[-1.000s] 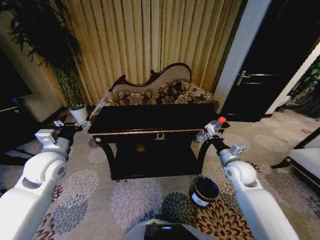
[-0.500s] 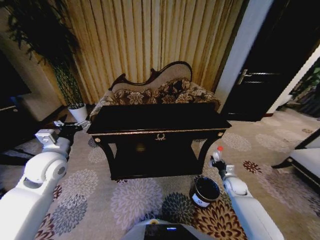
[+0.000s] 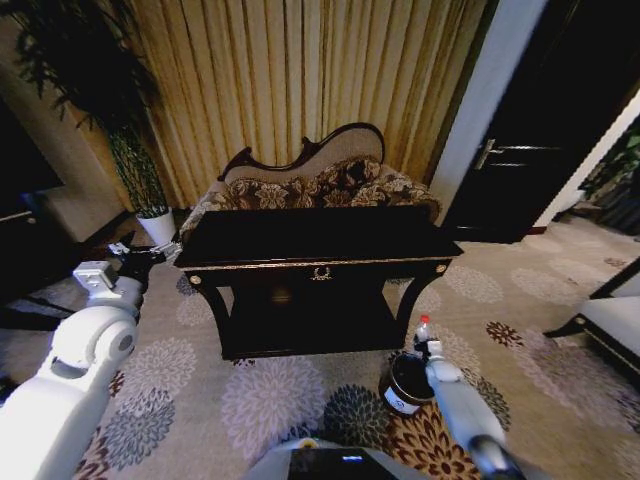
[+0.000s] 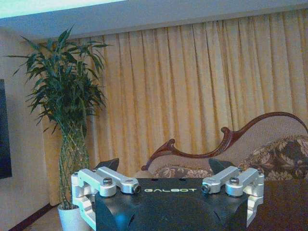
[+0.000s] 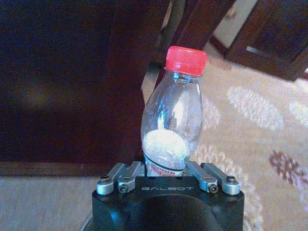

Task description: Move to the front of the table and place the trash on the table into the trash bin.

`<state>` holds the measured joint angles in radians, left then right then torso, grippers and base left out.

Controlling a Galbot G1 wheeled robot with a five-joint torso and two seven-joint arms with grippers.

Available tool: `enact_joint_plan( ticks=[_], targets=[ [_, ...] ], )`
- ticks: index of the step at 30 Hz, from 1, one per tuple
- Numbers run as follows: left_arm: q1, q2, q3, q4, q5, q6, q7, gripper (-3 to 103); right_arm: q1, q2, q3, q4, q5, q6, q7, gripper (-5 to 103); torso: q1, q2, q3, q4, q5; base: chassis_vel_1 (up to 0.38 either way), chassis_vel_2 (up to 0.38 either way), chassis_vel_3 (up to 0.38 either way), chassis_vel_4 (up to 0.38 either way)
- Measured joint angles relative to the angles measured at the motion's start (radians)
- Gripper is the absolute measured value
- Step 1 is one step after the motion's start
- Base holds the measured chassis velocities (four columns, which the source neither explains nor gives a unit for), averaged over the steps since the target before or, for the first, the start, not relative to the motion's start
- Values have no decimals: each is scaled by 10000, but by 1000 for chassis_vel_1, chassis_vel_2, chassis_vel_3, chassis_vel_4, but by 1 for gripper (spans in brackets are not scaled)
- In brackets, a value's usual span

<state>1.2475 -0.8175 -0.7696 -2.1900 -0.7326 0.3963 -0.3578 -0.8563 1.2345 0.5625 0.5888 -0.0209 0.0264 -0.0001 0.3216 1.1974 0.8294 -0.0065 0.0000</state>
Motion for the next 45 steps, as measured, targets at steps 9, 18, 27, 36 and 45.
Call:
enact_joint_plan(
  ticks=[9, 18, 27, 36, 45],
  targets=[
    [2, -22, 35, 24, 16, -20, -6, 100, 420, -44, -9, -1693, -289, 323, 0, 29, 0, 0, -1, 0, -1, 0, 0, 0, 0],
    [-80, -27, 211, -58, 39, -29, -8, 100, 408, -139, -8, -1593, -149, 398, 1, 37, -1, 0, -1, 0, -2, 0, 0, 0, 0],
    [-42, 12, 125, -116, 39, -30, -16, 100, 326, -156, 30, -1402, -2, 350, 0, 70, -1, 1, -1, -1, -2, 0, 0, 0, 0],
    [-60, -10, 164, -80, 39, -29, -19, 100, -75, -158, 142, 111, 911, 116, 1, 100, -2, 0, 0, -6, 2, 0, 0, 0, 0],
    [-26, -174, 212, -218, 43, 42, -33, 100, -1498, 299, 1755, 6502, 2056, -1285, 6, 100, -1, 0, -2, 0, -13, 0, 0, 0, 0]
  ],
)
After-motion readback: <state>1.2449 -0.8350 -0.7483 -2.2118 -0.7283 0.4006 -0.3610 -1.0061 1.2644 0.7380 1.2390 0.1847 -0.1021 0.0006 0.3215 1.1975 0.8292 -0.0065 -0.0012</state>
